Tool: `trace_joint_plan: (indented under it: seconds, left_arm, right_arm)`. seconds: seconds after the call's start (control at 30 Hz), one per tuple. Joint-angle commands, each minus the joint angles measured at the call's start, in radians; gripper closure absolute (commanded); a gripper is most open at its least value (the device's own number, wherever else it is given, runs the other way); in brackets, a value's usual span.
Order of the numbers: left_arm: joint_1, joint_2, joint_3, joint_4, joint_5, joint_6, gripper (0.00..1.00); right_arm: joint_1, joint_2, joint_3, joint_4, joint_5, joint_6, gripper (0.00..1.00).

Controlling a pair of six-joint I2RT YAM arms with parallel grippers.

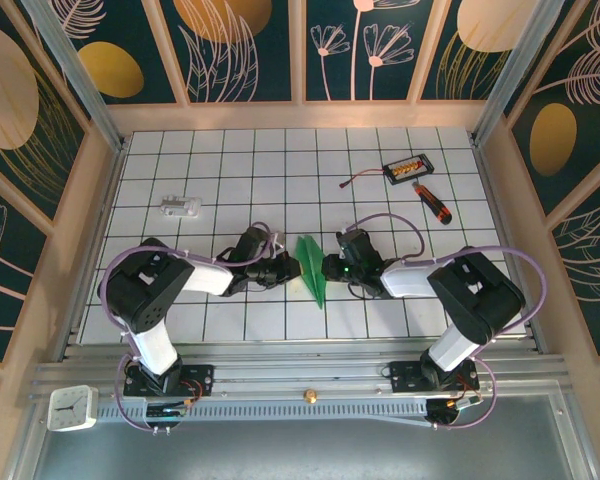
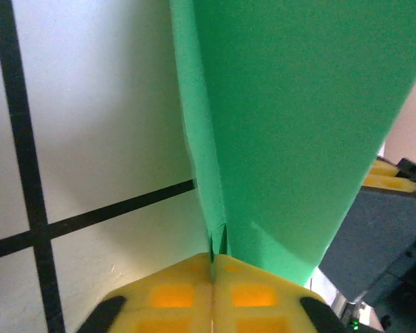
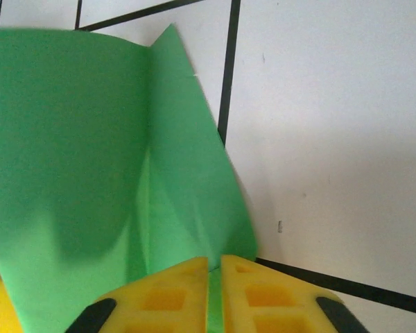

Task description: Fold a paper plane with a square sheet of paper (pick it up from the middle)

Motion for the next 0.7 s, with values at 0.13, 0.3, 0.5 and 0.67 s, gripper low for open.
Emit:
trace_joint_plan:
  seconds: [0.13, 0.3, 0.5, 0.67]
  left_arm:
    - [-0.001, -0.043, 0.014, 0.014, -0.016, -0.01, 1.0]
    - [0.0, -0.045, 0.016, 0.01, -0.013, -0.007, 1.0]
    - [0.0, -0.039, 0.019, -0.002, 0.0, 0.001, 1.0]
    - [0.001, -0.041, 0.017, -0.017, 0.011, 0.017, 1.0]
  right_arm:
    - [0.023, -0.162, -0.006, 0.008, -0.007, -0.036, 0.68]
    - [0.062, -0.127, 0.035, 0.025, 0.022, -0.047, 0.61]
    - [0.066, -0.006, 0.131, -0.006, 0.072, -0.076, 0.58]
    - [0.054, 0.075, 0.199, -0.072, 0.119, -0.062, 0.62]
